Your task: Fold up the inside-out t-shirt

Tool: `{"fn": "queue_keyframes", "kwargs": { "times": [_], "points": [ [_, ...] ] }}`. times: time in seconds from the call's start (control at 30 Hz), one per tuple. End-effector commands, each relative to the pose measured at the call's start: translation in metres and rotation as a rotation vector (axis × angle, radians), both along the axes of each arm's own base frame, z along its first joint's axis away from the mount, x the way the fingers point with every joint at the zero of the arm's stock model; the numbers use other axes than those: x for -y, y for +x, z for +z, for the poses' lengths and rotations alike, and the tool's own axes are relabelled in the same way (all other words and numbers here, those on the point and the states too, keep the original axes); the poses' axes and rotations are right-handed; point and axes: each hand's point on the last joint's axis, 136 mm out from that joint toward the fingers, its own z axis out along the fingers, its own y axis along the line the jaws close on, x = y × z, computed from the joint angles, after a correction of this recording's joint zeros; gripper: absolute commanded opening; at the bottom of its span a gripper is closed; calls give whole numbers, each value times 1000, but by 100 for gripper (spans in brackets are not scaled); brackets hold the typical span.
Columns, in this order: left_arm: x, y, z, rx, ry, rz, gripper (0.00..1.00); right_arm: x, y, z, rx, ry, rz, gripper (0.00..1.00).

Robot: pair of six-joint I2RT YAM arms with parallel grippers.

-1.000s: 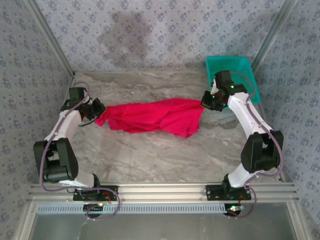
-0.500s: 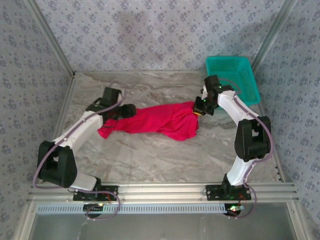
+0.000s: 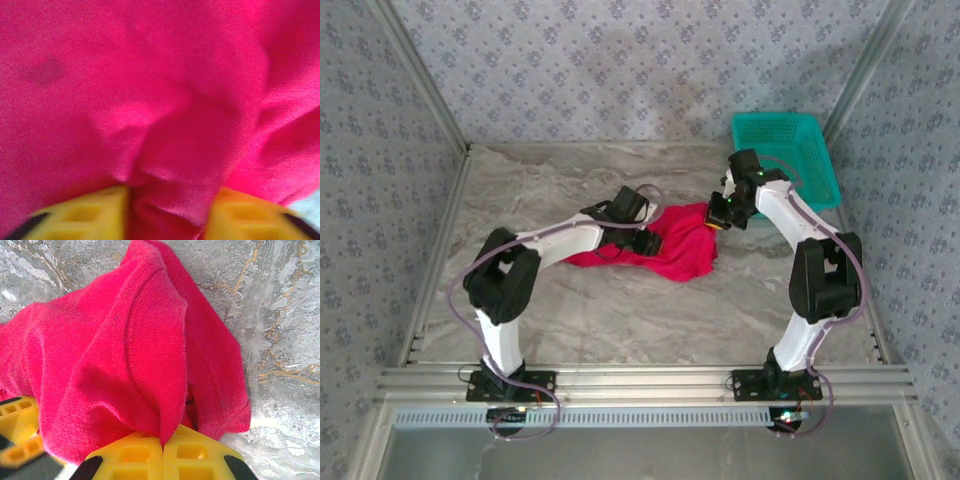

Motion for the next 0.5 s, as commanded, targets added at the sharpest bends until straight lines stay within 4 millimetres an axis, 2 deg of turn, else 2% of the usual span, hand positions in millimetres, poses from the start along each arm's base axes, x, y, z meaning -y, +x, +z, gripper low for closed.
{"fn": "queue_keyframes", "kwargs": {
  "times": [0.0, 0.03, 0.2, 0.27, 0.37, 0.47],
  "points": [
    [-23, 16, 25, 51, 75, 27, 7, 12, -7, 12, 8, -15, 2, 0],
    [-31, 20, 35, 65, 75, 49, 0, 17, -8, 11, 6, -36, -1, 0],
    [-91, 36, 104, 133, 9, 195, 0, 74, -13, -11, -41, -312, -90, 0],
    [-106, 34, 121, 143, -34, 225, 0, 89, -15, -21, -69, -376, -118, 0],
    [-112, 25, 128, 127, -102, 230, 0, 100, -14, -31, -97, -427, -134, 0],
    [-104, 18, 114, 82, -146, 214, 0, 105, -7, -28, -81, -482, -153, 0]
  ]
}}
